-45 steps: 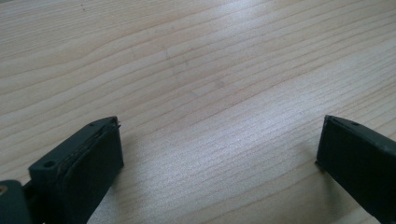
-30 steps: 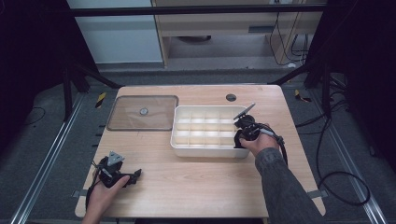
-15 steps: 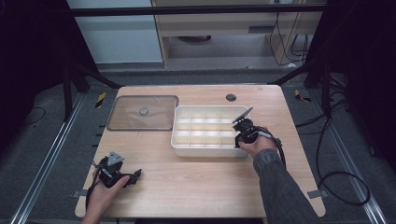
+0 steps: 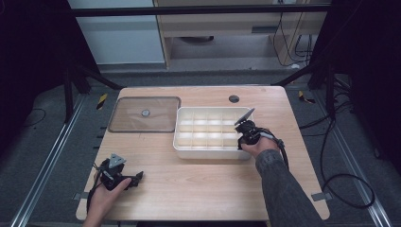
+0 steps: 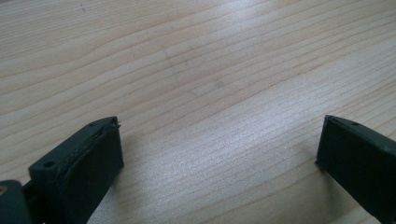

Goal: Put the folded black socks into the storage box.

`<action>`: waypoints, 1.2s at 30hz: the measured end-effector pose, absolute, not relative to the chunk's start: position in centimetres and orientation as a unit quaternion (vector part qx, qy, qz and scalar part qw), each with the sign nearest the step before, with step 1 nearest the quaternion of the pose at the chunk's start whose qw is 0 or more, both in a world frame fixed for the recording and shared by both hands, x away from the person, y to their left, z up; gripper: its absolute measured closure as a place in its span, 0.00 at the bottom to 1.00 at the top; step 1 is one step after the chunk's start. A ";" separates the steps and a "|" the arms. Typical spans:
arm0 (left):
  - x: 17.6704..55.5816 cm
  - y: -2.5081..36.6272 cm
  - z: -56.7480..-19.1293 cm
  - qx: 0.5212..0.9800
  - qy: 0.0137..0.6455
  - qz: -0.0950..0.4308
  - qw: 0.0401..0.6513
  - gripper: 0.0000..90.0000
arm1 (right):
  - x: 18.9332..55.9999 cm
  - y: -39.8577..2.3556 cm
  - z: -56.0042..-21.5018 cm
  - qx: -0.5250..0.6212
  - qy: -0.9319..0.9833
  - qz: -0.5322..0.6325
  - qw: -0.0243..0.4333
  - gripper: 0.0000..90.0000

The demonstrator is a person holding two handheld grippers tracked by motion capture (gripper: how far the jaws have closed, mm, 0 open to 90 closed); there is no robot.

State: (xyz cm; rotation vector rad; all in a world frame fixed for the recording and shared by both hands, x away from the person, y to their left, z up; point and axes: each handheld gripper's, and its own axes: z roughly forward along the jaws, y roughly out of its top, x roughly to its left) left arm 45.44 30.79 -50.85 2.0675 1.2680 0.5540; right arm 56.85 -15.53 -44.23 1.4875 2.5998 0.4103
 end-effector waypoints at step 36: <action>45.4 30.8 -50.9 0.786 0.483 0.211 0.323 0.00 | 56.1 -17.1 -41.4 0.488 0.851 0.179 0.074 1.00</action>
